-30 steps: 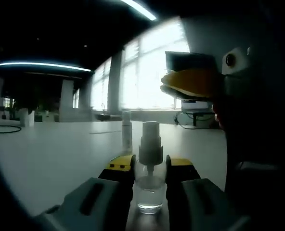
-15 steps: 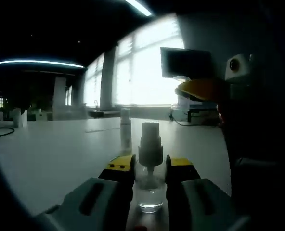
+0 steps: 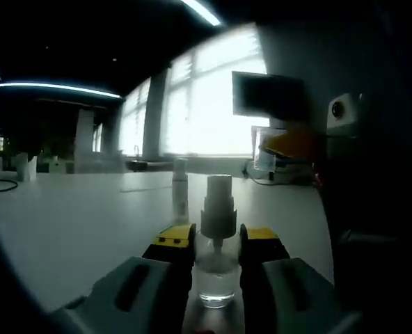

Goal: Clamp pump bottle remove cover press pump head put on cover

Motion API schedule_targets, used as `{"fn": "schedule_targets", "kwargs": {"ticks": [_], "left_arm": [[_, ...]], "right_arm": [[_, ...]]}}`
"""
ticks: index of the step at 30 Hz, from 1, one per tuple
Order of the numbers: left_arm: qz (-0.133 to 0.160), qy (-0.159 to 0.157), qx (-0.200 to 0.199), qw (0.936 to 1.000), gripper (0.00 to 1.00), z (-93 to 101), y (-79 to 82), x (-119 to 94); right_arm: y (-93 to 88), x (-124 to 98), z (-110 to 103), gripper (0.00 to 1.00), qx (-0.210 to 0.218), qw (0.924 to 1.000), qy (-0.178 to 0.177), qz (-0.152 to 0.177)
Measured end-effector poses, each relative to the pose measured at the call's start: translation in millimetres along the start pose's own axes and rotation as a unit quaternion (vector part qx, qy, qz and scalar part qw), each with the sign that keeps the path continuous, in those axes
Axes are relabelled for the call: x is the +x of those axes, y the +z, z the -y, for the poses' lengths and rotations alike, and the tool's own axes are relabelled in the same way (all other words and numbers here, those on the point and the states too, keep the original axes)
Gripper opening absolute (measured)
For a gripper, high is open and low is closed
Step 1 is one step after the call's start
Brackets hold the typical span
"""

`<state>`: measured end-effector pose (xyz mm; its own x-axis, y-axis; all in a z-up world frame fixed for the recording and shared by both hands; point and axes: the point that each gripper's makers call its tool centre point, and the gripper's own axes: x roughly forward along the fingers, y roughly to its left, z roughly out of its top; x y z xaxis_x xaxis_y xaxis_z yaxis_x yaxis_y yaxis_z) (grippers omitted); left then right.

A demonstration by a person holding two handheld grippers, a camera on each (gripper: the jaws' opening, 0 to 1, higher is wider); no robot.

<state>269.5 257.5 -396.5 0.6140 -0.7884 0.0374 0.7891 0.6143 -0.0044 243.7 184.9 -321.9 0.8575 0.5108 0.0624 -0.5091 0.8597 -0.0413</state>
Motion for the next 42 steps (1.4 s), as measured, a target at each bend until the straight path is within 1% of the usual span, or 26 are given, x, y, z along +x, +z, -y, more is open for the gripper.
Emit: {"fn": "schedule_targets", "kwargs": {"ticks": [4, 9, 14, 19, 22, 25, 32, 35, 38, 42], "left_arm": [[0.002, -0.001, 0.005, 1.0, 0.16, 0.5, 0.8, 0], [-0.003, 0.003, 0.021, 0.9998, 0.17, -1.1, -1.5, 0], [-0.012, 0.004, 0.028, 0.9995, 0.17, 0.4, -4.3, 1], [-0.013, 0.004, 0.029, 0.9995, 0.17, 0.9, -4.9, 0], [-0.014, 0.007, 0.025, 0.9996, 0.17, -0.3, -5.2, 0], [-0.014, 0.007, 0.022, 0.9996, 0.17, -1.0, -5.4, 1], [-0.014, 0.004, 0.025, 0.9996, 0.17, 0.9, -5.0, 0], [-0.015, 0.005, 0.023, 0.9996, 0.17, -0.8, -6.2, 1], [-0.016, 0.007, 0.021, 0.9996, 0.17, -2.0, -6.4, 0], [-0.016, 0.007, 0.018, 0.9997, 0.17, -2.3, -6.4, 1]], "right_arm": [[-1.3, -7, 12, 0.09, 0.006, 0.9999, -0.013, 0.0], [-9.8, -16, 31, 0.09, 0.02, 0.9991, -0.036, -0.006], [-17.2, -22, 38, 0.09, 0.022, 0.9986, -0.047, -0.012], [-24.3, -23, 44, 0.09, 0.028, 0.9979, -0.057, -0.016], [-32.0, -23, 48, 0.09, 0.022, 0.9975, -0.063, -0.024], [-38.1, -25, 52, 0.09, 0.028, 0.9969, -0.068, -0.027], [-61.4, -29, 60, 0.09, 0.026, 0.9956, -0.077, -0.047], [-71.6, -31, 62, 0.09, 0.019, 0.9947, -0.083, -0.057], [-79.7, -33, 63, 0.09, 0.024, 0.9937, -0.088, -0.065], [-89.4, -34, 66, 0.09, 0.012, 0.9929, -0.092, -0.075]]}}
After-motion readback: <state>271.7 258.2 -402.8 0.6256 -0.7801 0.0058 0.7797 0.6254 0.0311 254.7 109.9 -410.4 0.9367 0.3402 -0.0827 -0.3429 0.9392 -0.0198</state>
